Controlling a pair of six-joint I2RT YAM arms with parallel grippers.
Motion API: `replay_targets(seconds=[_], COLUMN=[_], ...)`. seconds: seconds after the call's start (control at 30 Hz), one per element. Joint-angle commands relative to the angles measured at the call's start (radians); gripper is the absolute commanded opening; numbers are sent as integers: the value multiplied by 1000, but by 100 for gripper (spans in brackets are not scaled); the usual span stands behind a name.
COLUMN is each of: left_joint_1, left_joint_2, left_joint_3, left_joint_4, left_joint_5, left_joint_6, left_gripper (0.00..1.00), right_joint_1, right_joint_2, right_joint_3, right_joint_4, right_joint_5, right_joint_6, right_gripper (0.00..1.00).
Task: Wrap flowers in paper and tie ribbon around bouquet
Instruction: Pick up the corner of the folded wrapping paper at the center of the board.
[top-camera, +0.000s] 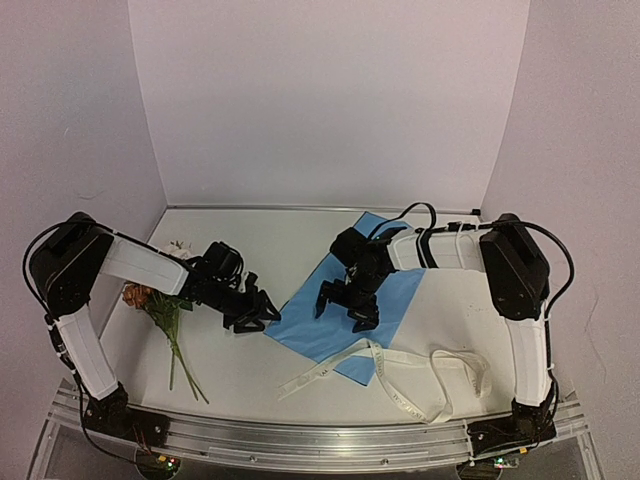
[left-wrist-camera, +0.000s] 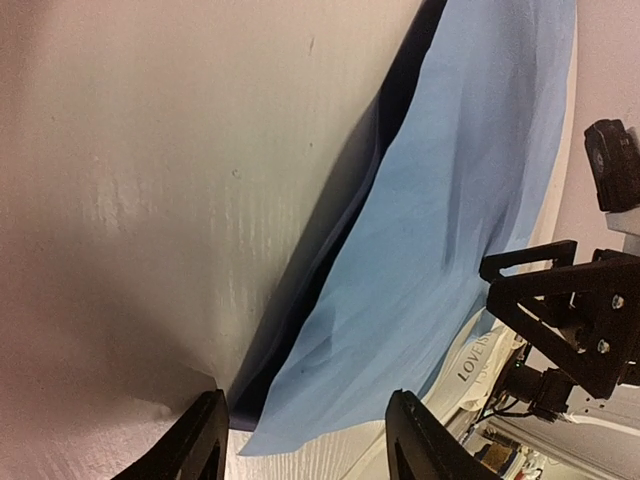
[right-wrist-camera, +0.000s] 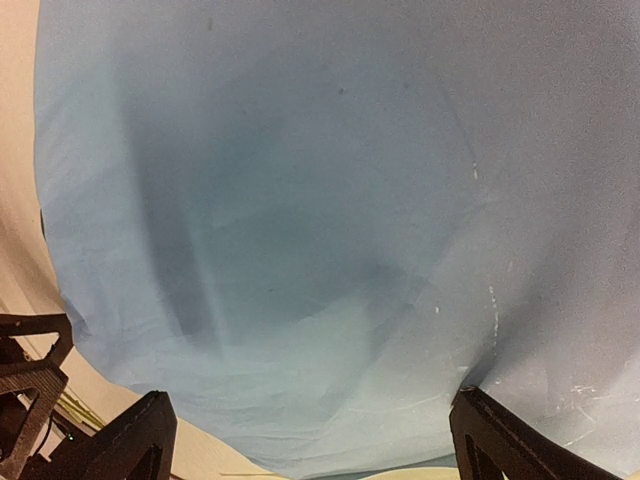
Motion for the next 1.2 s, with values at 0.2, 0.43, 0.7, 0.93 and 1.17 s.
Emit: replay_targets(seconds=[0.2, 0.43, 0.7, 0.93, 1.17], left_joint_1=[-13, -13, -4, 45, 67], left_joint_2=[-42, -20, -118, -232, -314], left_joint_3=[-2, 15, 1, -53, -73], left_joint_4=[8, 19, -23, -56, -92], left_joint_5=[24, 36, -114, -235, -297], left_joint_6=[-47, -36, -48, -90, -93], left_gripper=[39, 17, 0, 0, 0], right_joint_1=[3, 4, -28, -153, -239], right_joint_2=[58, 48, -39, -185, -191], right_joint_3=[-41, -34, -44, -183, -218], right_joint_4=[-33, -33, -104, -114, -101], right_joint_5=[17, 21, 66, 101, 119], right_joint_6=[-3, -6, -69, -93, -80], right_gripper=[98, 98, 98, 98, 98])
